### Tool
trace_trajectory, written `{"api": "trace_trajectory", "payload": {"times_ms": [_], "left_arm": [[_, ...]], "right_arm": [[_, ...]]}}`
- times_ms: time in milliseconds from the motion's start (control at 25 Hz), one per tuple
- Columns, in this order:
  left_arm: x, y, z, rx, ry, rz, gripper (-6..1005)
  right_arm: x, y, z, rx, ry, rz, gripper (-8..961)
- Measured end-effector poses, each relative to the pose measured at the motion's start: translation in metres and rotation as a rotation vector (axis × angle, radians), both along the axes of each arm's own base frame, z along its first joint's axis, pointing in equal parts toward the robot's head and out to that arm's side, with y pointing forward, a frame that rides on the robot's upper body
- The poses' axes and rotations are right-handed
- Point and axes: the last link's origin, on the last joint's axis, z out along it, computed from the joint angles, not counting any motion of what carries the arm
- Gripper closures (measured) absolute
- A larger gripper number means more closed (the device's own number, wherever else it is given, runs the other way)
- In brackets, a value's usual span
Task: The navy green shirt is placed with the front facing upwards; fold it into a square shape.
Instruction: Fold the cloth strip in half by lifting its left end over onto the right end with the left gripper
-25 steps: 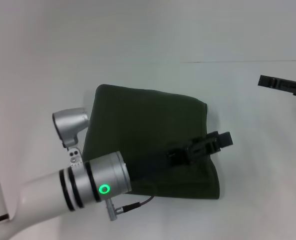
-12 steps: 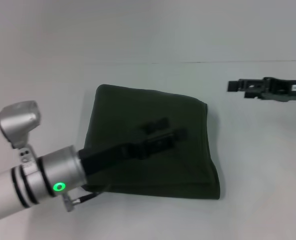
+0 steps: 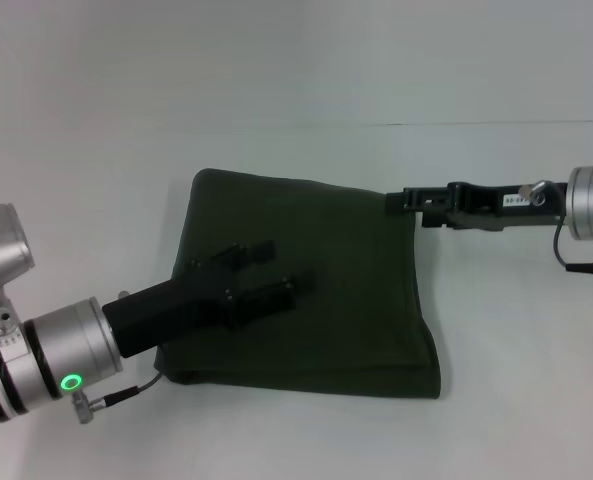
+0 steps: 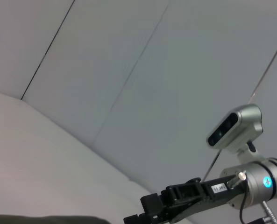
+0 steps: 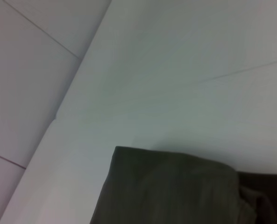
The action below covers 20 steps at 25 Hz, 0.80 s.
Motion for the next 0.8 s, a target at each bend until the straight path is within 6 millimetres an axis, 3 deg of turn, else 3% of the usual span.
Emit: {"api": "trace_trajectory", "payload": {"times_ms": [400, 800], "left_arm": [[-0.010, -0.005, 0.007, -0.016, 0.108, -0.060, 79], [-0.016, -0.011, 0.013, -0.020, 0.176, -0.103, 80]], "right_arm": [[0.008, -0.021, -0.006, -0.095, 0.053, -0.035, 99], [0.009, -0.029, -0.015, -0.165, 0.029, -0.057, 106]]}}
